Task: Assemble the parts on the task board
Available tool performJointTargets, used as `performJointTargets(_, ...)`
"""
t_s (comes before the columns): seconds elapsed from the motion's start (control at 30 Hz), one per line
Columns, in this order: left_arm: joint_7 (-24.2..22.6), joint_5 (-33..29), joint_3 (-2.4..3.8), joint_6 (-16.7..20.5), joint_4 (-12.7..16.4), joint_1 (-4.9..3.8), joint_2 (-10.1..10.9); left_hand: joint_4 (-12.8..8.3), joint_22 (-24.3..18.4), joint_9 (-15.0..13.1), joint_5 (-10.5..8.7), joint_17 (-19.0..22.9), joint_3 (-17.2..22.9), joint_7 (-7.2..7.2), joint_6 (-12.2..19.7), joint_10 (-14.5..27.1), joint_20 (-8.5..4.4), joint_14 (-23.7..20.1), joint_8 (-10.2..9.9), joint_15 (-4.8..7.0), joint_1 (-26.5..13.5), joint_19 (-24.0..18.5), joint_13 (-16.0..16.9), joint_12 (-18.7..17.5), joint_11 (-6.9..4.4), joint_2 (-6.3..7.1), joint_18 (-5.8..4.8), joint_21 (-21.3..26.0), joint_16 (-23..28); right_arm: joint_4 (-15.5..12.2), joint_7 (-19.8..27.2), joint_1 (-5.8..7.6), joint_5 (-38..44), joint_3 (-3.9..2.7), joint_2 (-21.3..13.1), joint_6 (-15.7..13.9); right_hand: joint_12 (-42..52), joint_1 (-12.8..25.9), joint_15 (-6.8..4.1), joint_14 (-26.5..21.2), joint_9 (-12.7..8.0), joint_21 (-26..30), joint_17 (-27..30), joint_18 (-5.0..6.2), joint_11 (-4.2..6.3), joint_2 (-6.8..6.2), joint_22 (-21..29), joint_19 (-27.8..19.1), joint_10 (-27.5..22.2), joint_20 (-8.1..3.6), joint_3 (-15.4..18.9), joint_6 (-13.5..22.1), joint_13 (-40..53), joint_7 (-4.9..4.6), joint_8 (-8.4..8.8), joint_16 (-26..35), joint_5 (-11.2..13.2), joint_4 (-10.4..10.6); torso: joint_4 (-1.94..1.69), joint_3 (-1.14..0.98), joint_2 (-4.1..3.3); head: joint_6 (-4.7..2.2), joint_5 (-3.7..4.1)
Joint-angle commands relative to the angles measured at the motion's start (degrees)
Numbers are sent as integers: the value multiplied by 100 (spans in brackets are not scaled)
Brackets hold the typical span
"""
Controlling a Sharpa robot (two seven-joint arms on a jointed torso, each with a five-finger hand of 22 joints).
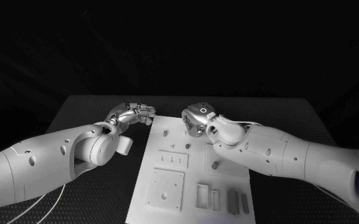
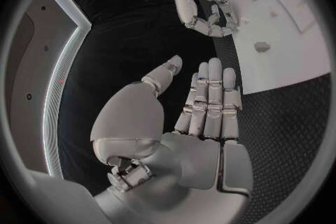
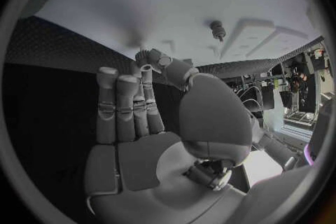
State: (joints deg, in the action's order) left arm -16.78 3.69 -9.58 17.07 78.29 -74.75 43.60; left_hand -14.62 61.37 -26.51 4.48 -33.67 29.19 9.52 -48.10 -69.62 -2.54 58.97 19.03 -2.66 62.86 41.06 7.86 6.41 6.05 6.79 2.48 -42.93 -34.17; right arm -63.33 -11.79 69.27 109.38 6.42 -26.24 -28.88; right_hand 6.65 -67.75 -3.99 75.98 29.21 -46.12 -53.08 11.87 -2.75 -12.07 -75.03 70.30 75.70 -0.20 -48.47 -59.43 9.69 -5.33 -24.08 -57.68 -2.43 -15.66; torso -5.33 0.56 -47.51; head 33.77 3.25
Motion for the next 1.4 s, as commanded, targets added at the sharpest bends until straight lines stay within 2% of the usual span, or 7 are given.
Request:
performJointTargets(0.03,-34,-9,6,-80,10,-7,-12,-3,6,-2,-33,-6,32,44,-2,-18,-29,-16,-17,-20,-41,-27,9,-39,29,-6,30,-25,23,3,17,-12,64,8,-2,170,29,-37,-33,-2,8,-39,8,313,71,14,-103,21,198,-22,-33,-39,483,-1,11,-31,-35,-3,3,3,-3,-2,2)
performJointTargets(0.4,-27,-9,6,-76,12,-7,-6,-4,6,-3,-33,-7,33,44,-3,-19,-29,-16,-18,-20,-44,-28,10,-43,30,-5,30,-26,24,102,137,-10,-250,8,23,111,-33,-17,-8,-51,9,-28,41,313,43,-35,-94,-28,120,-12,-68,36,491,-31,69,-4,-35,10,-3,9,-10,0,11)
performJointTargets(0.57,-26,-9,6,-75,15,-8,-5,-3,7,-3,-35,-8,32,45,0,-17,-28,-16,-20,-21,-49,-28,10,-47,31,-2,29,-26,25,103,156,-10,-288,9,25,28,-328,114,324,-57,-173,-17,76,307,-300,-428,-87,-76,-833,16,-4,792,236,-360,508,-17,-33,94,1,7,-10,-3,14)
performJointTargets(0.9,-26,-9,6,-71,-2,-8,6,1,7,-3,-35,-10,34,47,4,-15,-28,-15,-24,-21,-55,-27,10,-54,33,-2,29,-26,25,-56,165,-6,-387,8,-92,-191,-302,214,443,-109,-249,0,126,313,-421,-510,-79,-153,-1297,52,221,1088,32,-395,654,-52,-35,38,1,1,-13,-10,15)
performJointTargets(1.07,-30,-9,6,-64,4,-8,29,0,8,-3,-35,-11,35,48,5,-14,-29,-14,-25,-20,-56,-27,10,-57,34,0,30,-27,24,-457,182,39,-476,0,-405,-317,-287,245,445,-111,-248,-2,137,313,-423,-510,-75,-145,-1295,54,259,1086,7,-392,645,-68,-36,26,12,-3,-10,-44,23)
performJointTargets(1.23,-32,-9,6,-68,18,-9,56,0,8,-3,-35,-12,36,48,5,-14,-29,-14,-26,-20,-57,-27,11,-59,34,0,30,-27,25,-983,225,122,-736,-147,-897,-228,-190,255,401,-90,-235,-13,161,313,-376,-506,-61,-96,-1076,55,218,1020,24,-388,596,-101,-36,103,28,-8,-12,-114,48)
performJointTargets(1.4,-40,-9,6,-75,-13,-9,64,-1,8,-4,-35,-13,37,47,4,-16,-29,-14,-25,-20,-56,-27,11,-61,34,1,31,-27,25,-1429,294,190,-1191,-327,-1442,-14,55,284,211,-40,-222,-73,167,313,-180,-499,-80,-18,-563,36,285,941,205,-403,540,-189,-35,181,74,-28,-8,-160,79)
